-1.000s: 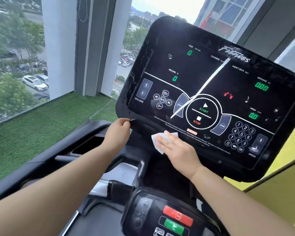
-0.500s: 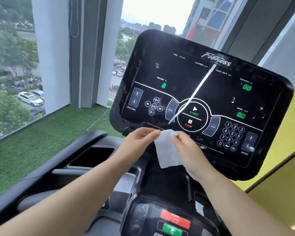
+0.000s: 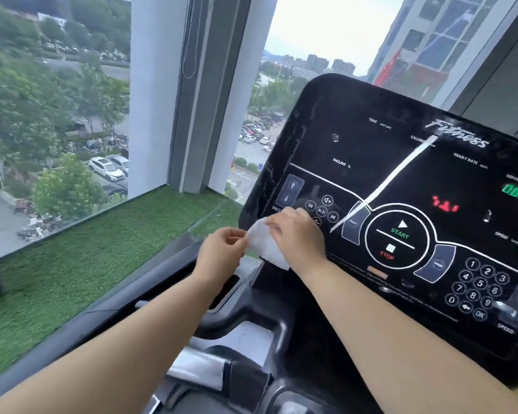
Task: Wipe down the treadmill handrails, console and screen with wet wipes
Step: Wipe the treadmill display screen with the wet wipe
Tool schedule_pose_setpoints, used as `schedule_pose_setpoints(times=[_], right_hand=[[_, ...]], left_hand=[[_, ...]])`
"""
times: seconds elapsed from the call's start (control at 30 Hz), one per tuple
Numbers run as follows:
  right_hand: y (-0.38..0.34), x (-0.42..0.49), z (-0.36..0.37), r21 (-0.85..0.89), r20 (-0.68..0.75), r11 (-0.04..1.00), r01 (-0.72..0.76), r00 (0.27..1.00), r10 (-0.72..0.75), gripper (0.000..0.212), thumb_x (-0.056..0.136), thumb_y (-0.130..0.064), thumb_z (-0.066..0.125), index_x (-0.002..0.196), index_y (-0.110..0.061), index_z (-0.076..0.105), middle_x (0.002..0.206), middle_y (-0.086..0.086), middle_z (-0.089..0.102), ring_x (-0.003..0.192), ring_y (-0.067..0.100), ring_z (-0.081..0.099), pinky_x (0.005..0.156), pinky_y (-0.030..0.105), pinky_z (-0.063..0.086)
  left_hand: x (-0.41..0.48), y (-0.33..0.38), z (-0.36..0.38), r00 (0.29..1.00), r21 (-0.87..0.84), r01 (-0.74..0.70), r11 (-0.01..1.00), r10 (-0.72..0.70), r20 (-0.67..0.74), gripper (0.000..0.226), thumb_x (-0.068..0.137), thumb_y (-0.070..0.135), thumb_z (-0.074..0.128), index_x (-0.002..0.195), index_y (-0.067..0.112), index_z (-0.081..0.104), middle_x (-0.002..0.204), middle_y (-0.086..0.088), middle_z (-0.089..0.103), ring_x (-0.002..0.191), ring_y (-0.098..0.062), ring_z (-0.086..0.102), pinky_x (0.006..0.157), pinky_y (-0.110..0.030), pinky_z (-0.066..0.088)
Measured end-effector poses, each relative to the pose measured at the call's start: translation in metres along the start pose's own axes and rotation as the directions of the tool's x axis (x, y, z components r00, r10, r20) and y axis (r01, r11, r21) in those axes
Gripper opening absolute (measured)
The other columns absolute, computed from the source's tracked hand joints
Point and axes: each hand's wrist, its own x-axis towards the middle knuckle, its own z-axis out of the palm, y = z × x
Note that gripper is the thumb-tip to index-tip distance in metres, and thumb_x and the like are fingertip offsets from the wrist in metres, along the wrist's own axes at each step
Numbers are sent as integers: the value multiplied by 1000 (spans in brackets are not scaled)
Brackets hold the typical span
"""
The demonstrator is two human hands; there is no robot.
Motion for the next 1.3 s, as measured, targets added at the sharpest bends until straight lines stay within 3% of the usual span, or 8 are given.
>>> schedule_pose_setpoints(times=[0.23, 0.4, 0.5, 0.6, 0.73, 0.87, 1.07, 1.3], right_hand=[[2, 5, 10, -349, 100, 883, 313, 950, -297, 33, 39, 2, 87, 53, -9, 59, 66, 2, 53, 65, 21, 47, 49, 20, 32], [14, -2, 25, -283, 310, 813, 508, 851, -424, 9, 67, -1, 66, 74, -6, 68, 84, 6, 65, 82, 30, 64, 50, 34, 55], [11, -13, 21, -286, 415, 848, 447, 855, -311, 46, 86, -30, 41, 111, -3, 68, 121, 10, 65, 117, 29, 59, 84, 42, 56], [-13, -19, 15, -407, 495, 806, 430, 845, -201, 70, 98, -49, 26, 145, 3, 27, 155, 10, 20, 146, 24, 14, 116, 29, 6], [-28, -9, 30, -624, 522, 665, 409, 852, -35, 85, 96, -61, 17, 147, -1, -15, 156, 12, -20, 143, 25, -24, 114, 36, -17], [-34, 2, 38, -656, 510, 634, 410, 860, -27, 83, 96, -60, 13, 146, -1, -18, 156, 13, -23, 142, 25, -26, 113, 38, -19], [-19, -10, 15, -516, 565, 799, 309, 824, 47, 80, 98, -58, 18, 149, -2, -7, 158, 8, -16, 144, 19, -19, 117, 31, -10], [-22, 4, 27, -585, 538, 726, 361, 843, 15, 86, 93, -65, 15, 146, -6, -20, 155, 8, -27, 139, 22, -32, 117, 36, -15]], left_hand=[[6, -16, 4, 998, 156, -55, 986, 52, 25, 34, 94, 17, 48, 128, 16, 53, 121, 0, 59, 101, -13, 58, 91, -36, 49], [3, -18, 8, 999, 49, -11, 999, 9, 45, 35, 97, 13, 42, 130, 13, 51, 126, -1, 57, 111, -15, 55, 99, -41, 45], [5, -17, 5, 999, -12, 19, 1000, -19, 49, 36, 98, 13, 38, 132, 12, 51, 128, -4, 56, 119, -18, 51, 103, -42, 43], [6, -15, 3, 997, -65, 34, 997, -29, 68, 38, 99, 14, 36, 135, 11, 48, 133, -5, 53, 123, -18, 49, 106, -42, 40], [9, -9, 1, 997, -85, 28, 996, -21, 78, 44, 99, 12, 32, 142, 13, 39, 141, -5, 46, 129, -18, 43, 109, -44, 36], [12, -1, -3, 997, -121, 17, 992, -7, 80, 46, 98, 12, 33, 143, 15, 37, 140, -7, 48, 130, -21, 44, 110, -45, 35], [6, 6, 0, 993, -83, -8, 997, 18, 115, 43, 101, 16, 32, 143, 13, 36, 146, -4, 41, 132, -18, 40, 112, -40, 31], [-1, 22, 5, 989, -127, -86, 988, 100, 108, 40, 102, 7, 29, 141, 10, 39, 126, 7, 47, 114, -3, 41, 97, -20, 34]])
